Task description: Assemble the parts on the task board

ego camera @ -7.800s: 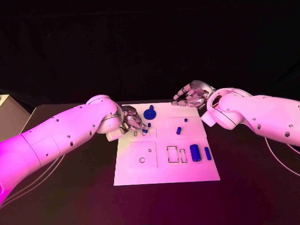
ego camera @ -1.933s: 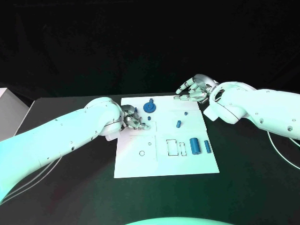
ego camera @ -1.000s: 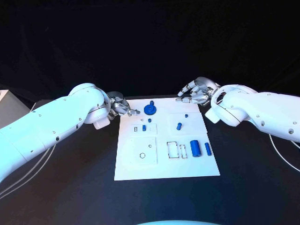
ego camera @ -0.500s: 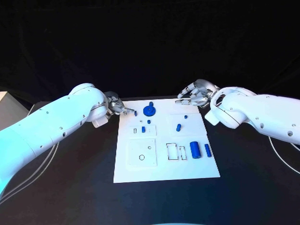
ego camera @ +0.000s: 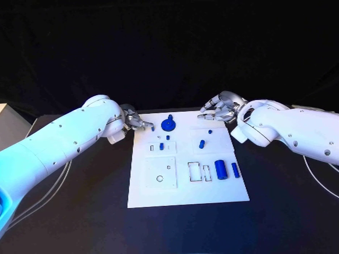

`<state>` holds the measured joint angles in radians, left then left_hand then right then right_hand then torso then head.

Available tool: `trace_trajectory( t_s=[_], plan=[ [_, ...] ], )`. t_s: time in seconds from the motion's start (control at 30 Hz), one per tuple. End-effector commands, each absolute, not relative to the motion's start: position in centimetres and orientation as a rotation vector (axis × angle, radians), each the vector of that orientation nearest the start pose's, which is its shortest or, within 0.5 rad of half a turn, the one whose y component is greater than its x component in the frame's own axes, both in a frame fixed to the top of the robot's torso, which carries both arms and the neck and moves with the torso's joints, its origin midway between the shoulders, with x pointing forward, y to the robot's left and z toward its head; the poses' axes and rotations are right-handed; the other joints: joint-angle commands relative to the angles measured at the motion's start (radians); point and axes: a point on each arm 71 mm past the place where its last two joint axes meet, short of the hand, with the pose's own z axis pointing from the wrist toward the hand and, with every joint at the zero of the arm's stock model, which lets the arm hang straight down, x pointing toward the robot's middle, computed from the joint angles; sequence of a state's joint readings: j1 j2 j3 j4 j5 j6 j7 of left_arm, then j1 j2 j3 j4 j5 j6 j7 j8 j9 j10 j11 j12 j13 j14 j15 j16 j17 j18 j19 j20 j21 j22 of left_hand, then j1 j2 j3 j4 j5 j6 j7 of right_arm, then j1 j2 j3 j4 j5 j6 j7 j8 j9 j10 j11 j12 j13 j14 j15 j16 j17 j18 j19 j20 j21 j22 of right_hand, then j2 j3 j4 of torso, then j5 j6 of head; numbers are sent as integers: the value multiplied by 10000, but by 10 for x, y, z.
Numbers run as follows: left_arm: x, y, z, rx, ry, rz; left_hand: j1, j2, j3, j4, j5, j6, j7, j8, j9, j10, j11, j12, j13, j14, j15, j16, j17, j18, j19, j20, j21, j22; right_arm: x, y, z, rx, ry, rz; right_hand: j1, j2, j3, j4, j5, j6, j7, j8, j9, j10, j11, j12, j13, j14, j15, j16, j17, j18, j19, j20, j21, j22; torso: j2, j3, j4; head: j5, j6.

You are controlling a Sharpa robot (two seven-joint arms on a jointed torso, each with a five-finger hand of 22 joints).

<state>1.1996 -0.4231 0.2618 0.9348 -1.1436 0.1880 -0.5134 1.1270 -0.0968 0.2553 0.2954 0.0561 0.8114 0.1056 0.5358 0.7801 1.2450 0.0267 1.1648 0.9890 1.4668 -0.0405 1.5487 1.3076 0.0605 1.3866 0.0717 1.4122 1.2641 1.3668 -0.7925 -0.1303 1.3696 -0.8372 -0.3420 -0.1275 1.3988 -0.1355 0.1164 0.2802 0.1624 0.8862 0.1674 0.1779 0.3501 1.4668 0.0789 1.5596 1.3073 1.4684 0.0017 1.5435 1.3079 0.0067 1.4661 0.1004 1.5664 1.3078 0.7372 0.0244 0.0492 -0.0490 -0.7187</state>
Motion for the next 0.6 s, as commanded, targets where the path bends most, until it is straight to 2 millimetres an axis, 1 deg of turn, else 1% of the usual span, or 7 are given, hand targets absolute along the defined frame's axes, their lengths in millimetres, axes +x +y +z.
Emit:
trace_trajectory(
  t_s=[0.03, 0.1, 0.17, 0.27, 0.37, 0.47, 0.6],
  plan=[
    [594, 169, -170, -4584, 21334, -4945, -75, 24, -68, -9, -32, 49, 10, -52, -26, -59, 42, 8, -1, 900, 93, -53, 2296, 85, 13, 61, -51, -11, 535, -232, -149, 4288, 17188, 7597, -85, -13, 11, 64, 46, -60, -1, 34, 11, 839, 46, -41, 2463, 850, 20, -65, 1921, -65, 1044, 13, 37, 2624, 15, 5, 4, 2, -28],
    [595, 168, -169, -4568, 21331, -4983, -99, 30, -81, -8, -33, 58, 12, -65, -45, -56, 45, 16, 7, 902, 96, -49, 2300, 85, 15, 65, -49, -7, 535, -232, -149, 4282, 17193, 7603, -85, -13, 11, 64, 46, -60, -1, 34, 11, 839, 46, -41, 2463, 850, 20, -65, 1921, -65, 1044, 13, 37, 2624, 14, 16, 3, 10, -43],
    [595, 167, -168, -4559, 21325, -5008, -123, 41, -91, -8, -33, 68, 13, -77, -64, -63, 47, 12, -3, 902, 98, -49, 2300, 84, 16, 68, -48, -4, 535, -232, -149, 4280, 17196, 7605, -85, -13, 11, 64, 46, -60, -1, 34, 11, 839, 46, -41, 2463, 850, 20, -65, 1921, -65, 1044, 13, 37, 2624, 7, 17, 2, 8, -55],
    [596, 165, -165, -4552, 21283, -5063, -126, 42, -92, -8, -33, 69, 13, -78, -66, -64, 48, 11, -4, 902, 98, -48, 2300, 84, 17, 68, -47, -4, 535, -231, -149, 4276, 17201, 7606, -85, -6, 18, 60, 62, -65, -1, 37, 12, 847, 46, -35, 2470, 850, 19, -66, 1921, -67, 1047, 12, 44, 2630, 9, 5, -4, 7, -83],
    [596, 163, -163, -4572, 21239, -5123, -135, 68, -91, -13, -31, 80, 13, -91, -87, -61, 48, 20, 3, 905, 101, -42, 2309, 85, 16, 72, -47, -3, 535, -231, -149, 4268, 17212, 7610, -85, -6, 18, 60, 62, -65, -1, 37, 12, 847, 46, -35, 2470, 850, 19, -66, 1921, -67, 1047, 12, 44, 2630, 2, 1, -9, 5, -92],
    [597, 162, -162, -4597, 21222, -5155, -24, 113, -47, -37, -28, 112, 13, -138, -160, -74, 48, 23, -12, 905, 104, -40, 2310, 85, 17, 80, -46, 2, 535, -230, -150, 4265, 17217, 7613, -85, -6, 18, 60, 62, -65, -1, 37, 12, 847, 46, -35, 2470, 850, 19, -66, 1921, -67, 1047, 12, 44, 2630, 2, 10, -10, 4, -88],
    [599, 162, -162, -4647, 21225, -5132, 221, 145, 54, -47, -29, 153, 24, -215, -279, -116, 55, 5, -66, 903, 111, -42, 2305, 88, 9, 89, -50, -1, 535, -230, -149, 4259, 17215, 7619, -85, -6, 18, 60, 62, -65, -1, 37, 12, 847, 46, -35, 2470, 850, 19, -66, 1921, -67, 1047, 12, 44, 2630, 8, 11, -11, 1, -81]
  ],
)
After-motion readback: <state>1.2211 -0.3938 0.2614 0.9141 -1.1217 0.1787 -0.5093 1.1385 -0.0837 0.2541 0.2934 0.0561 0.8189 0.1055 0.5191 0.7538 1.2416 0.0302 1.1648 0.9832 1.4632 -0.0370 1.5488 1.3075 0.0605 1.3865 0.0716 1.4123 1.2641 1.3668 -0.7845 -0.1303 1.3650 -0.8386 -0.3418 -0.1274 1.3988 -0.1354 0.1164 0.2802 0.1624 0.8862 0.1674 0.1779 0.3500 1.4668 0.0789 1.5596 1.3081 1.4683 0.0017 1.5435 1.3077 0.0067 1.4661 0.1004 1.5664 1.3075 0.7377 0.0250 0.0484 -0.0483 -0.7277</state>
